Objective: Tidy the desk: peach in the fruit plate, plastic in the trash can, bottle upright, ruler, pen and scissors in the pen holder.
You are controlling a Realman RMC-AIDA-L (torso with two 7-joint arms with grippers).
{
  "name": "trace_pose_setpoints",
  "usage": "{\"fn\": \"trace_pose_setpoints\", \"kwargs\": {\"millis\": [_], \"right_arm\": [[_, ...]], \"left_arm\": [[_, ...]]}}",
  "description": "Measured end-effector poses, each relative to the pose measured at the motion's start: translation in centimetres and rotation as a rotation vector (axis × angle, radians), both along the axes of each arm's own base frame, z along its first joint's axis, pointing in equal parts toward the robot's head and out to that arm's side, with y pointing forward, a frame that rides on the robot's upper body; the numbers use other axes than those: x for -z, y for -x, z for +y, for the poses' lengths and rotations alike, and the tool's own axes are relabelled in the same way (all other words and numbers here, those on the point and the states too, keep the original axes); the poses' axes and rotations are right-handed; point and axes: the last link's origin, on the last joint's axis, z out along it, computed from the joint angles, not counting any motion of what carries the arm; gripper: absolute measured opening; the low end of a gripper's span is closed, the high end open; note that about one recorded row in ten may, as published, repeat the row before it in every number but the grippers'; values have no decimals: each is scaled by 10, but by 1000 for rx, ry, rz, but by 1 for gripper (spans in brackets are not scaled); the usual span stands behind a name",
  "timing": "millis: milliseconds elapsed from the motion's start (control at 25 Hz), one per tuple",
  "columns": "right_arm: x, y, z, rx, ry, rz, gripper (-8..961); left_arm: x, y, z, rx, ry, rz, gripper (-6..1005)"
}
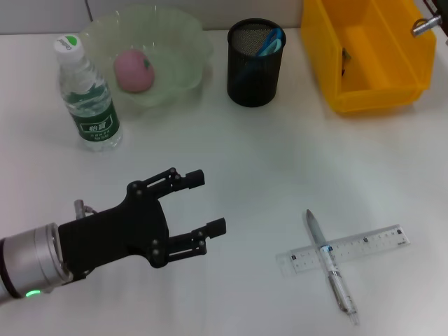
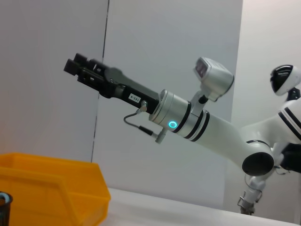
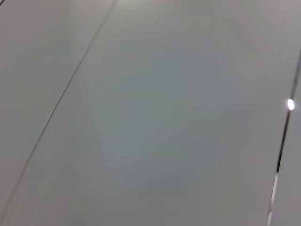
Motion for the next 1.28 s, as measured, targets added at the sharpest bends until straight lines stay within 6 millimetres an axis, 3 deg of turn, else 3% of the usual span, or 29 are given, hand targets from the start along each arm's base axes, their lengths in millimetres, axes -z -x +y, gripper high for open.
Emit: {"fn": "trace_pose_setpoints", "kwargs": {"millis": [80,200,280,440,520,680,880,1280], "right_arm": [[-1,-3,-1,25,141,175,667],[-3,-3,-4,21,248,274,672],[-3,0,-13,2,428,370,675],[-2,4,-23,-19,585,411,729],[-2,7,-35,-20,782,413,757],[-2,6,-57,11,1127,230,811],[-5,6,-59,44,1224,110,810],[-6,23,-56,136,1433,-324,809]], "left_arm": [[-1,-3,5,15,10,13,791],[-3,-3,8,23,17,22,791],[-4,-4,9,30,22,30,793],[-5,-3,10,38,46,52,793],[-6,-2,9,41,84,71,793],[-5,-2,6,55,134,92,792],[-5,-1,6,39,169,98,792],[-10,-1,6,29,197,99,792]]}}
